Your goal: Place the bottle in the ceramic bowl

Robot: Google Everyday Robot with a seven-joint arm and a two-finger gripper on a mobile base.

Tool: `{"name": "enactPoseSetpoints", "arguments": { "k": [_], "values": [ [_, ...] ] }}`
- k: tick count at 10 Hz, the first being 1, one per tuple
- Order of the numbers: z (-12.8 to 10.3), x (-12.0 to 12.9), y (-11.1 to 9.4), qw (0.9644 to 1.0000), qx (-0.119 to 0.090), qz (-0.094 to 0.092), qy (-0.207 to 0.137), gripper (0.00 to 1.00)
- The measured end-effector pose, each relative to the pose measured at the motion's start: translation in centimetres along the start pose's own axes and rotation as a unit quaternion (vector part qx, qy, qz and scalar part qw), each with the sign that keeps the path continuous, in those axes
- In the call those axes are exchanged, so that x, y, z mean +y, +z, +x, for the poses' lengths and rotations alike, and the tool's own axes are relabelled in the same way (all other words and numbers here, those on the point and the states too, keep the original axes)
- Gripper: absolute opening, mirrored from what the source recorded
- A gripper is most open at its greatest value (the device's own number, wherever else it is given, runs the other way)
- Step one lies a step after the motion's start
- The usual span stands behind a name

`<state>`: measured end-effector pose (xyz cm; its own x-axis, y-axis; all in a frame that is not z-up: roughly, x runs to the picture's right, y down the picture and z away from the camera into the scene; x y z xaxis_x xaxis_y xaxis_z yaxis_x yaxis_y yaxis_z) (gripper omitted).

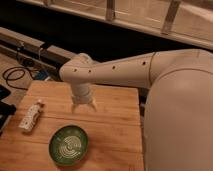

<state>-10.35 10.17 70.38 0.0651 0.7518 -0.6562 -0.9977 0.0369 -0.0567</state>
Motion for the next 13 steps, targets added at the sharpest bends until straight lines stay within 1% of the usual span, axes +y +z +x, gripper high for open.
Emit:
{"name": "enactPoseSetpoints", "arguments": {
  "k": [6,7,8,10,11,13],
  "values": [
    [0.0,0.0,0.0,1.0,-0.001,0.0,0.0,0.65],
    [-0.1,0.0,-0.2,1.0,-0.003,0.001,-0.001,0.65],
    [-0.4,0.2,-0.4,0.9999,-0.01,0.008,-0.009,0.65],
    [-2.0,2.0,-1.2,0.9988,-0.026,0.012,-0.04,0.65],
    [-3.1,3.2,-1.6,0.9979,-0.036,0.009,-0.054,0.65],
    [-6.0,7.6,-2.8,0.9936,-0.069,-0.012,-0.089,0.65]
  ]
}}
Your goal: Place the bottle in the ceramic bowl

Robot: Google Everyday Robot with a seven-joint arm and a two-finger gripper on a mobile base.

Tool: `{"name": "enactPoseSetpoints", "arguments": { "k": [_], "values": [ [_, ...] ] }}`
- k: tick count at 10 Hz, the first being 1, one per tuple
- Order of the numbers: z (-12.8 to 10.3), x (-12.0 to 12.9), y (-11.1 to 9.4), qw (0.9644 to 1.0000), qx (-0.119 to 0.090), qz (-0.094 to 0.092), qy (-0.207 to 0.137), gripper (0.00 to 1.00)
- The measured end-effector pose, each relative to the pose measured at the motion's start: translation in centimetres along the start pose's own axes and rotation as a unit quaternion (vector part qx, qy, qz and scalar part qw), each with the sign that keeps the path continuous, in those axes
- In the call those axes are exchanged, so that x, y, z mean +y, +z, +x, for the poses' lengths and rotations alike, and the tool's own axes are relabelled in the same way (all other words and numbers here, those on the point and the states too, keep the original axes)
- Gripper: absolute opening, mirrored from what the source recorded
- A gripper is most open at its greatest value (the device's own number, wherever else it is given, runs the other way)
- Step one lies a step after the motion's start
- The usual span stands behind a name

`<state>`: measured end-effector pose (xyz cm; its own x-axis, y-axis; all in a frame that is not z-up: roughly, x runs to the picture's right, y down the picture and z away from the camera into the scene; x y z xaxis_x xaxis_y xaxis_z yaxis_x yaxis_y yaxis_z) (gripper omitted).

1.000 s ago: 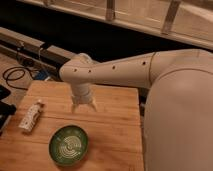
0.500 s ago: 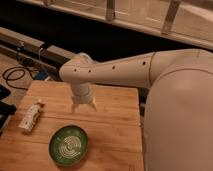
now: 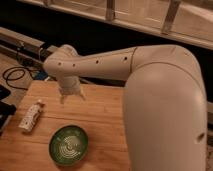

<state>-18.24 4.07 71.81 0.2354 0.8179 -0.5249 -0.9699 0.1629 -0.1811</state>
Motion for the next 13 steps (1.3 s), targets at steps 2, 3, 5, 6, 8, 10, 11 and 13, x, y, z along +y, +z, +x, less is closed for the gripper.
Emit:
{"name": "enactPoseSetpoints", "arguments": {
  "k": [2,3,5,6,8,10,11,13],
  "values": [
    [-3.3,3.6,-1.1,0.9982,-0.046,-0.025,-0.031,0.65],
    [-4.6,5.5,-1.7,0.9959,-0.068,-0.036,-0.048,0.65],
    [-4.6,5.5,-1.8,0.9959,-0.068,-0.036,-0.048,0.65],
    [-4.7,5.3,-1.7,0.9959,-0.069,-0.035,-0.047,0.65],
    [-4.2,5.2,-1.6,0.9966,-0.062,-0.034,-0.042,0.65],
    [-2.3,3.9,-1.3,0.997,-0.058,-0.044,-0.026,0.65],
    [-1.9,3.8,-1.2,0.9967,-0.059,-0.049,-0.026,0.65],
    [-1.5,5.2,-0.6,0.995,-0.059,-0.069,-0.041,0.65]
  ]
}}
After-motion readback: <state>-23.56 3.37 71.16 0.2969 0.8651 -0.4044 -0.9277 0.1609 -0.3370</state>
